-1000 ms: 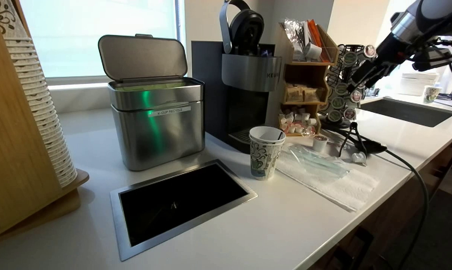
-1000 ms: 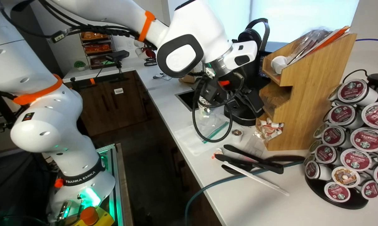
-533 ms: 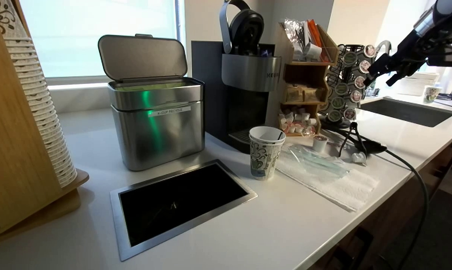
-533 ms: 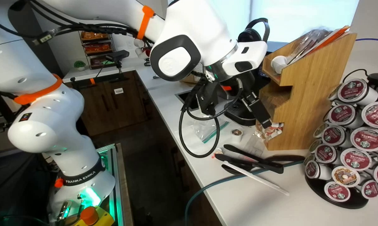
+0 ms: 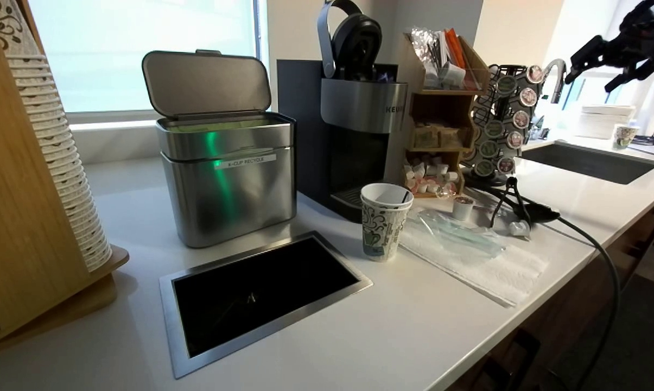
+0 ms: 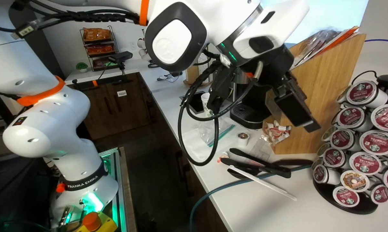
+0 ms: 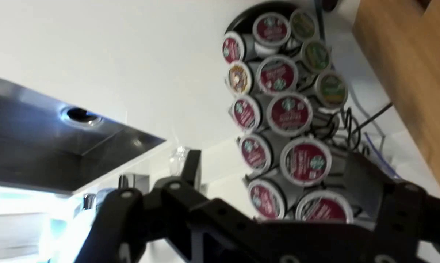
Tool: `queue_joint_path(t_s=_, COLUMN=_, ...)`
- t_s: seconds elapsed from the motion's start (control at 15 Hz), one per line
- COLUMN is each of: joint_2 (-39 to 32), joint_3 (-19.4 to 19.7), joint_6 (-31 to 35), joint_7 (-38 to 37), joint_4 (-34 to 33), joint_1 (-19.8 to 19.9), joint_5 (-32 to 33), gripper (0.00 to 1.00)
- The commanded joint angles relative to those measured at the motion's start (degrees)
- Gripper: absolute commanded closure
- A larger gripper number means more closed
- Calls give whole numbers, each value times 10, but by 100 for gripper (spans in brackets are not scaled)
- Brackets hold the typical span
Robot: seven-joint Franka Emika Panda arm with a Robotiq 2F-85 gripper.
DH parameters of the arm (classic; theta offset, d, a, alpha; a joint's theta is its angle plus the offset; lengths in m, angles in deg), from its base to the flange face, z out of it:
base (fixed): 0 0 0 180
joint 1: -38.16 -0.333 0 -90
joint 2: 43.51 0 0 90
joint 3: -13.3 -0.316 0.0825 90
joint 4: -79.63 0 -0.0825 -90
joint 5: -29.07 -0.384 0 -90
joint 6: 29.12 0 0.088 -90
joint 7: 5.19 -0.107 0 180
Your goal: Remove one coffee pod from the stand on the right and put it on the countertop then place one coffee pod from the counter in the coffee maker chamber.
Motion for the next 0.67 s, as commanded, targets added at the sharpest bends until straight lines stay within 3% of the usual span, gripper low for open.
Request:
queue_joint_path(t_s=0.0, joint_2=-23, joint_3=-3, joint_6=118, joint_7=-7, joint_4=-22, joint_1=12, joint_5=9, gripper=0)
queue_joint_path(t_s=0.13, joint_2=-38, joint_3=-10, joint_6=153, joint_7=-28, joint_4=-42, joint_1=25, joint_5=12, gripper=0)
queue_joint_path(t_s=0.2, joint_2=-16, joint_3=0, joint_6=127, joint_7=-1, joint_4=-24, joint_1=9, joint_5=-1, gripper=0)
queue_joint_path(t_s=0.33, joint_2=-25, joint_3=-1, joint_6=139, joint_7=-5, joint_4=-35, joint_1=13, joint_5=-1, gripper=0)
queue_joint_path(t_s=0.4, joint_2=-48, joint_3=-27, joint_6=153, joint_7=-46, joint_4=-46, joint_1=49, joint_5=28, gripper=0)
queue_joint_path(t_s=0.6, joint_2=-55, joint_3=-16, joint_6=143, joint_7=12, joint_4=-60, joint_1=-5, joint_5=5, gripper=0)
